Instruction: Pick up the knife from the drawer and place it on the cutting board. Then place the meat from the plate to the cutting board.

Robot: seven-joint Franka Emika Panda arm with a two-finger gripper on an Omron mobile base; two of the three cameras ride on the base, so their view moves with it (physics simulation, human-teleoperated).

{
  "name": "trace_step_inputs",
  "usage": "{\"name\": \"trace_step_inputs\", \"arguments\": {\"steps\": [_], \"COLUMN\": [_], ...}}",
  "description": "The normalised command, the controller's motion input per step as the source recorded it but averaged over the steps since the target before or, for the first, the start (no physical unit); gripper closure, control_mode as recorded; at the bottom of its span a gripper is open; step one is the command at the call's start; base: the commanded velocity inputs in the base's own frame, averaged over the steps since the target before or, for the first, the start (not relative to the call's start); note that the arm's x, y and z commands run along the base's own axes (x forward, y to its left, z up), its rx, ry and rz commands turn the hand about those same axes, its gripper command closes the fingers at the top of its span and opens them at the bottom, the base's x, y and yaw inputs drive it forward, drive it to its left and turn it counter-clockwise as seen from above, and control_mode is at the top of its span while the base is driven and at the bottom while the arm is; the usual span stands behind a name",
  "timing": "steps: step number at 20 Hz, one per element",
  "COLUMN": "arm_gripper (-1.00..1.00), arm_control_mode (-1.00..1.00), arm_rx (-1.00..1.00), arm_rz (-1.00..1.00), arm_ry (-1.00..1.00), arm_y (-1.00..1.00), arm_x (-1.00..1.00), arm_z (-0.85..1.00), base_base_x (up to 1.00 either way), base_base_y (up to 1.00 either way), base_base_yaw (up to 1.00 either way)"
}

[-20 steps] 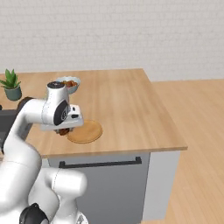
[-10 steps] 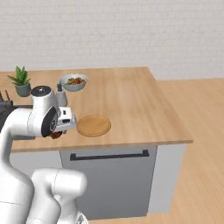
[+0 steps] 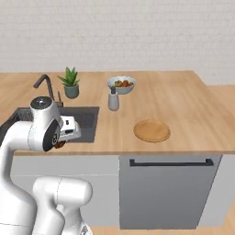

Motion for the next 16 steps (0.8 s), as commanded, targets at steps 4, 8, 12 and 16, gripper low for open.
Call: {"name": "trace_step_inputs", "arguments": {"steps": [4,8,12,16], "arm_gripper": [1.0,1.0,1.0,1.0], "arm_control_mode": [1.0,1.0,1.0,1.0], "arm_rx": [0.0,0.0,0.0,0.0], "arm_rz": [0.0,0.0,0.0,0.0], "arm_ry": [0.0,0.0,0.0,0.0], "arm_y": [0.0,0.0,0.0,0.0], "arm_x": [0.0,0.0,0.0,0.0], "arm_z": [0.0,0.0,0.0,0.0], "base_base_x": [0.0,0.08,0.28,0.31], "base_base_y": [1.0,0.49,0.23,0.6], "base_base_yaw": [0.21,0.23,0.28,0.39]}}
